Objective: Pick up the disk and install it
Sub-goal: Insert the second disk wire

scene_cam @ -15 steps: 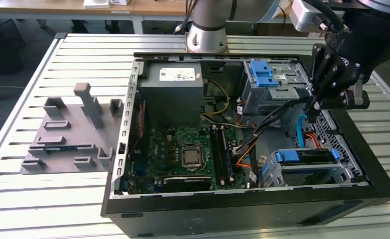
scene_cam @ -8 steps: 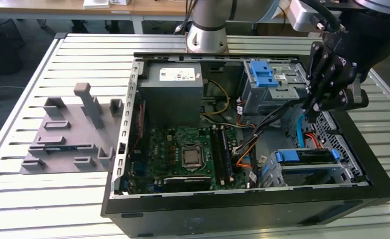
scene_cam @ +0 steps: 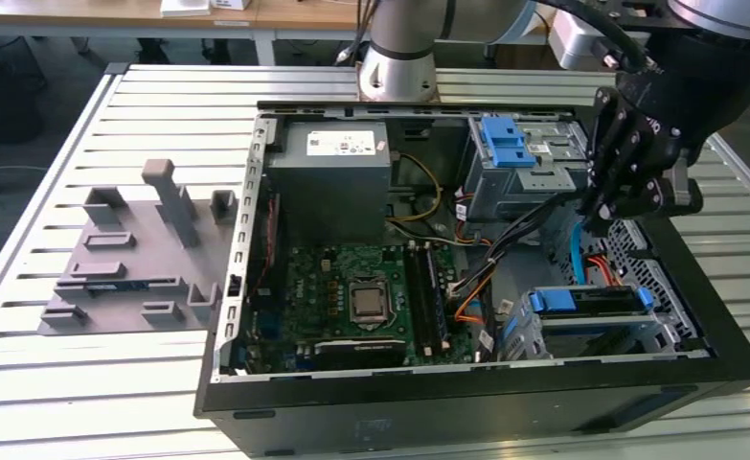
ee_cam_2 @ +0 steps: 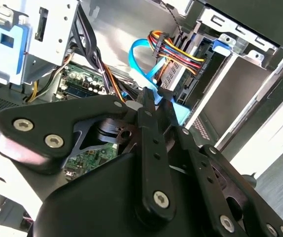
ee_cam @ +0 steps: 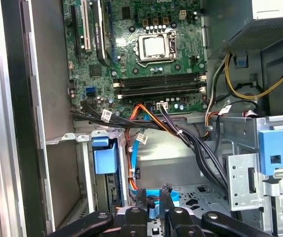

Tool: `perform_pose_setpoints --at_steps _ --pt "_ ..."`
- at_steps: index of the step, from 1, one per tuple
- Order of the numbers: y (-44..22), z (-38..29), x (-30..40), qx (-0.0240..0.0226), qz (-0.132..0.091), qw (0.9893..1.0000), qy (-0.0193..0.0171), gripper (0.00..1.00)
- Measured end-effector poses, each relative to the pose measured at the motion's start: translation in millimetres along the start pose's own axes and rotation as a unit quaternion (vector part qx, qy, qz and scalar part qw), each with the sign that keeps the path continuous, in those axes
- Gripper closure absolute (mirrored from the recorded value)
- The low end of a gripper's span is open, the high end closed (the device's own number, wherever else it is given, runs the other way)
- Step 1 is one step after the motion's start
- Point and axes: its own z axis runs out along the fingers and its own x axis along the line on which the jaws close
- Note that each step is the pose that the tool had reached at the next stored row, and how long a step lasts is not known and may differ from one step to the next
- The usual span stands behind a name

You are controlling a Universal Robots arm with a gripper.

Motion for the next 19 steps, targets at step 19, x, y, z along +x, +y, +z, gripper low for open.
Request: perform_pose_setpoints --at_steps 19 --pt "0.0 13.2 0.0 0.001 0.0 1.0 0.0038 0.84"
